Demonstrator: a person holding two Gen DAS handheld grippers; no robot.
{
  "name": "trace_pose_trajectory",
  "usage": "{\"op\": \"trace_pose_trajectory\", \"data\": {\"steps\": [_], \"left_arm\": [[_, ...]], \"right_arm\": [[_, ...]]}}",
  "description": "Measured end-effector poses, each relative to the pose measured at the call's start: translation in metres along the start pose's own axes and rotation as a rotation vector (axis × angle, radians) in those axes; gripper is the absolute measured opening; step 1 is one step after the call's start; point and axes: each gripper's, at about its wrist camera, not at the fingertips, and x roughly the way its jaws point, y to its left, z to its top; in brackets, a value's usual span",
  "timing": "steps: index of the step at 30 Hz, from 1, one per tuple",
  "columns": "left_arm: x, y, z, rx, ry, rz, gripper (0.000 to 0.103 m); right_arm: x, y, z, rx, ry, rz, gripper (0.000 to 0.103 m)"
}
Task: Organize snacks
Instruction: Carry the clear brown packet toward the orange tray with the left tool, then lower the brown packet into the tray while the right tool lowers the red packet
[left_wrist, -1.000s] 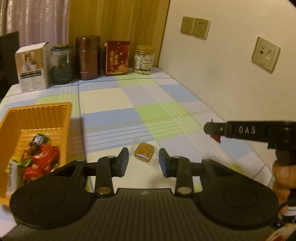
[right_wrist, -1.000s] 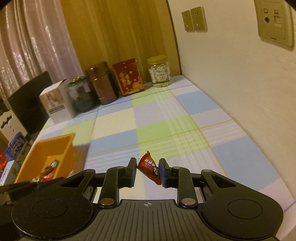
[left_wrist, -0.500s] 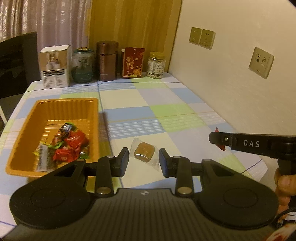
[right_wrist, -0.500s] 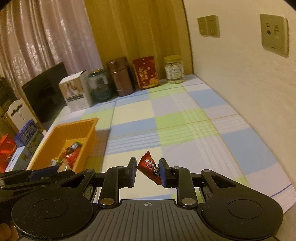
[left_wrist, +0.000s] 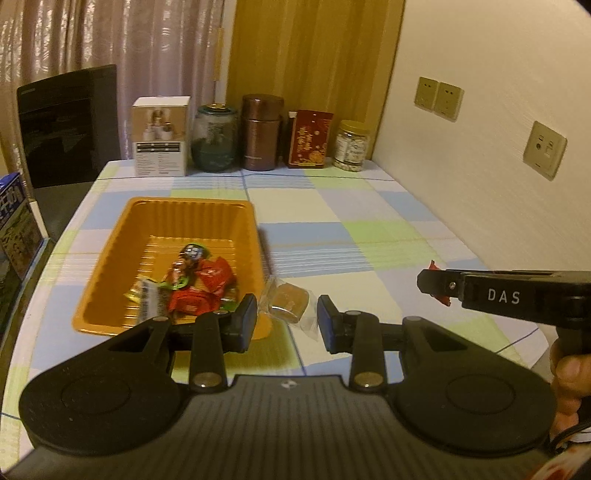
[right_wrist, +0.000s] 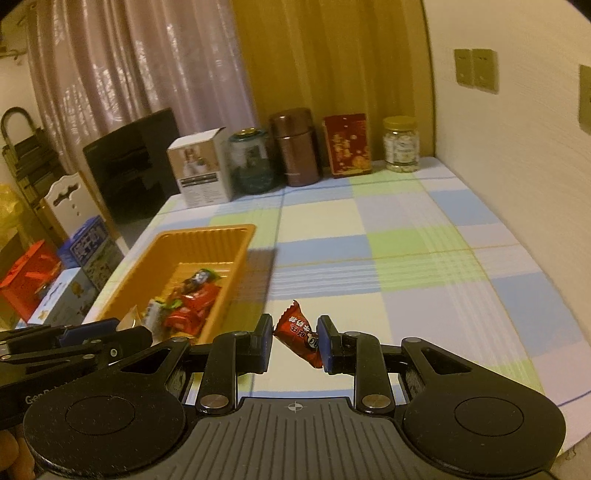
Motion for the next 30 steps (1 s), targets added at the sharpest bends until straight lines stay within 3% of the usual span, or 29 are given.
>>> {"op": "trace_pose_trajectory", "data": {"steps": [30], "left_arm": [[0.000, 0.068, -0.003, -0.094, 0.012, 0.089, 0.032]], "right_arm": [[0.045, 0.059, 0.005, -0.083, 0.056, 0.086, 0.026]]}}
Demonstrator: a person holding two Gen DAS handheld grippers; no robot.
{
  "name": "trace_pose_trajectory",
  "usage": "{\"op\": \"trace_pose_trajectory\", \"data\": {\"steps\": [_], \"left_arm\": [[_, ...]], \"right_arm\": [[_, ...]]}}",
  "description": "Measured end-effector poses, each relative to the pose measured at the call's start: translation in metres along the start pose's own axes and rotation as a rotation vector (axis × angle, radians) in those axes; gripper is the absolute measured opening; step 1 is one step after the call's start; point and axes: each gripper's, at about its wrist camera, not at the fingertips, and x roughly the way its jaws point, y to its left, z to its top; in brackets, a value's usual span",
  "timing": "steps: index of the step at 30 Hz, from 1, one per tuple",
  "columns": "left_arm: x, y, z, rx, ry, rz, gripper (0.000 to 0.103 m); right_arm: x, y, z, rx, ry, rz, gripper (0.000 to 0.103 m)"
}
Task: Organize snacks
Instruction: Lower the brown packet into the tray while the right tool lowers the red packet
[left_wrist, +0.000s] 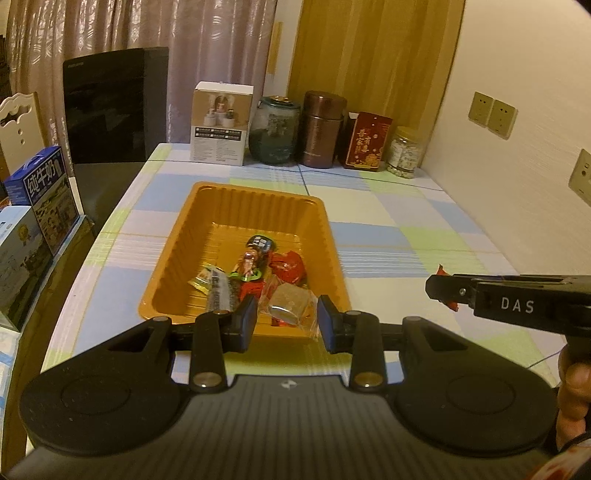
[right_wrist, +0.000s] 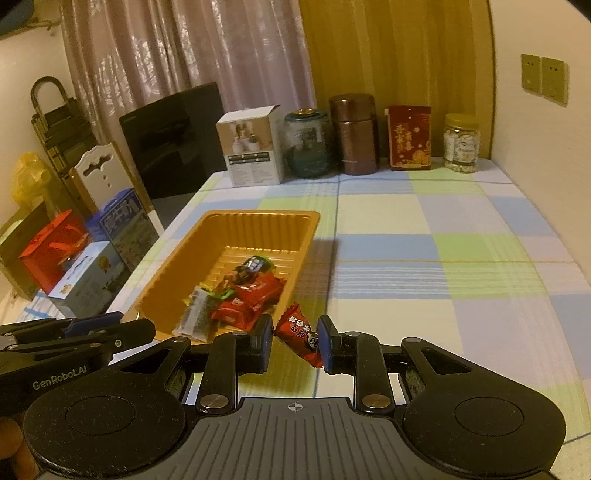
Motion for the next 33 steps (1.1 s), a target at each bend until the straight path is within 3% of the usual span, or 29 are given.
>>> {"op": "trace_pose_trajectory", "data": {"steps": [33], "left_arm": [[0.041, 0.042, 0.026, -0.005, 0.024, 0.019, 0.032]], "right_arm": [[0.074, 0.037, 0.035, -0.064, 0.035, 0.054, 0.027]]}}
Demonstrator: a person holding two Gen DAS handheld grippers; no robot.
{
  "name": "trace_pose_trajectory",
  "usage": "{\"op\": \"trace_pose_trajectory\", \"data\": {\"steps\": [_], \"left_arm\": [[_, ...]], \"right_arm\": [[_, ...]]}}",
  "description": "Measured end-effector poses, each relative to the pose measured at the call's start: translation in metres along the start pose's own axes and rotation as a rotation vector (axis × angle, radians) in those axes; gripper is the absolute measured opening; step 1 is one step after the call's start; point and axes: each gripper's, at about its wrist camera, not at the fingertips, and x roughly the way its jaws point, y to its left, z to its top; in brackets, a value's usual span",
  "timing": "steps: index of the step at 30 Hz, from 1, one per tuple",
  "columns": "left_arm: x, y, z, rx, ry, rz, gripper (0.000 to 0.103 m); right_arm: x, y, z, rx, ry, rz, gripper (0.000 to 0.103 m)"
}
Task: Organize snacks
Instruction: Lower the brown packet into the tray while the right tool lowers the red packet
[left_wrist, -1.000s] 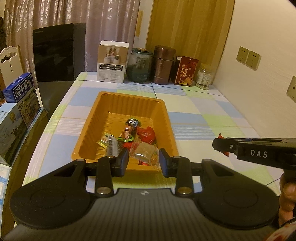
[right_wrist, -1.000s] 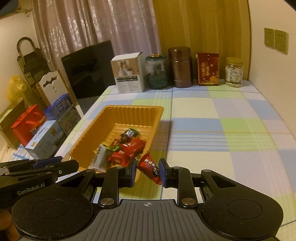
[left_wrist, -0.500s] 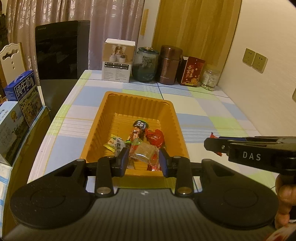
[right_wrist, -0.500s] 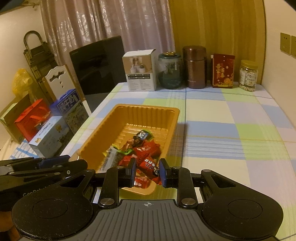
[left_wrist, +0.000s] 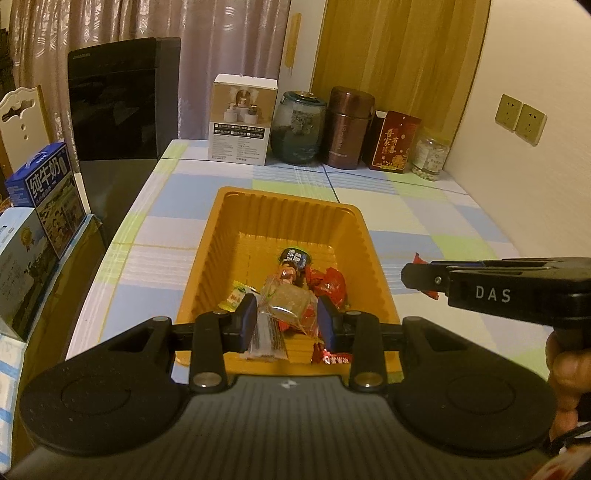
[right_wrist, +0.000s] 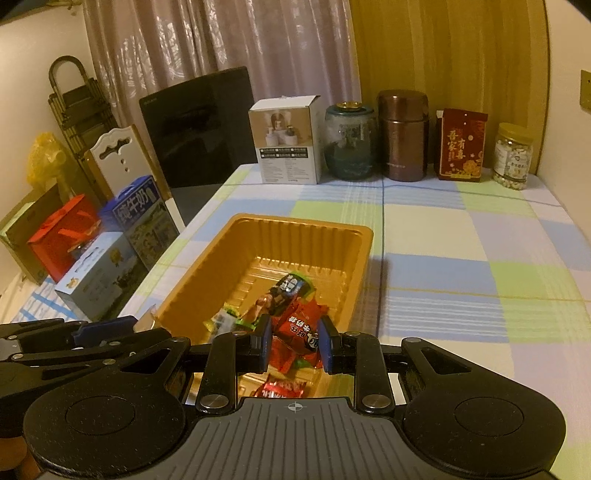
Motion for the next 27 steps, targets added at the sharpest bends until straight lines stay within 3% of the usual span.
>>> {"op": "trace_pose_trajectory", "data": {"steps": [27], "left_arm": [[0.085, 0.026, 0.049, 0.023, 0.058, -0.005, 0.032]], "right_arm": [[0.081, -0.021, 0.040, 0.009, 0.051, 0.022, 0.027]]}}
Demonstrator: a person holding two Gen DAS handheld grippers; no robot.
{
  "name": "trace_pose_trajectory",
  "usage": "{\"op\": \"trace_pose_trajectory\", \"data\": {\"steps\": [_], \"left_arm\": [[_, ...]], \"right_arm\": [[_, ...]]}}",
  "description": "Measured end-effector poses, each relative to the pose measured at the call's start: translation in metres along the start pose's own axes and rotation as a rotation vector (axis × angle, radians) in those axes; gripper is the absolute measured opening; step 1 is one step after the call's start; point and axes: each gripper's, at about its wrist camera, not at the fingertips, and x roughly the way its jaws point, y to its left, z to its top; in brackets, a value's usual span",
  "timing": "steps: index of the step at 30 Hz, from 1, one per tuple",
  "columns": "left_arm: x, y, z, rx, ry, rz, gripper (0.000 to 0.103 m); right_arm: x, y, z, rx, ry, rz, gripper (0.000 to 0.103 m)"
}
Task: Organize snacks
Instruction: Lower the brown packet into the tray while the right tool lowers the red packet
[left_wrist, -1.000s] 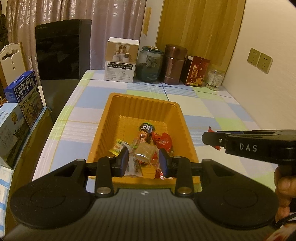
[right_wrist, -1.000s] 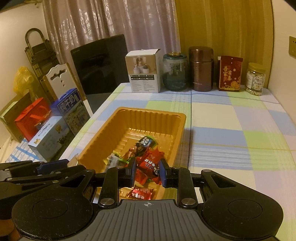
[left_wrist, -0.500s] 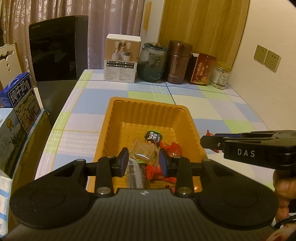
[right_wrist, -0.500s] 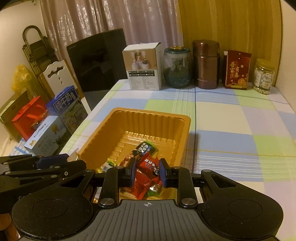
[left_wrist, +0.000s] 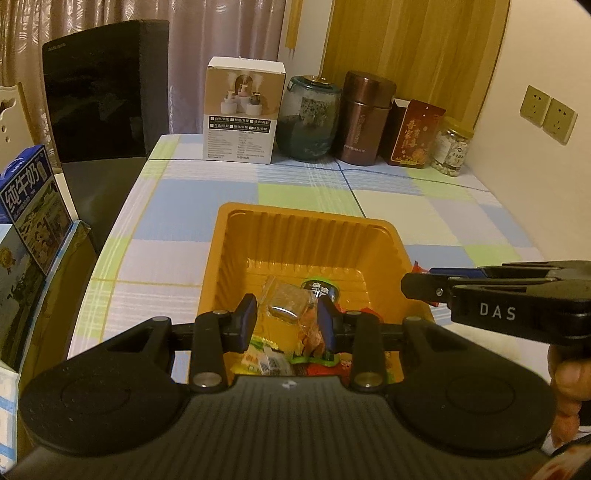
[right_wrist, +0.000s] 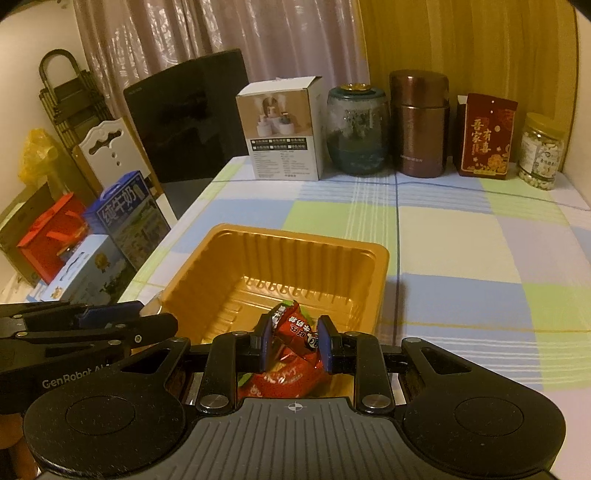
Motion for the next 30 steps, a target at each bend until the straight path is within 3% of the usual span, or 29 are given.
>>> {"op": "trace_pose_trajectory", "data": {"steps": [30], "left_arm": [[0.051, -0.005, 0.018, 0.055, 0.049, -0.003, 0.033]], "right_arm": [[0.030, -0.027, 0.016, 0.061, 0.013, 0.004, 0.026]]}}
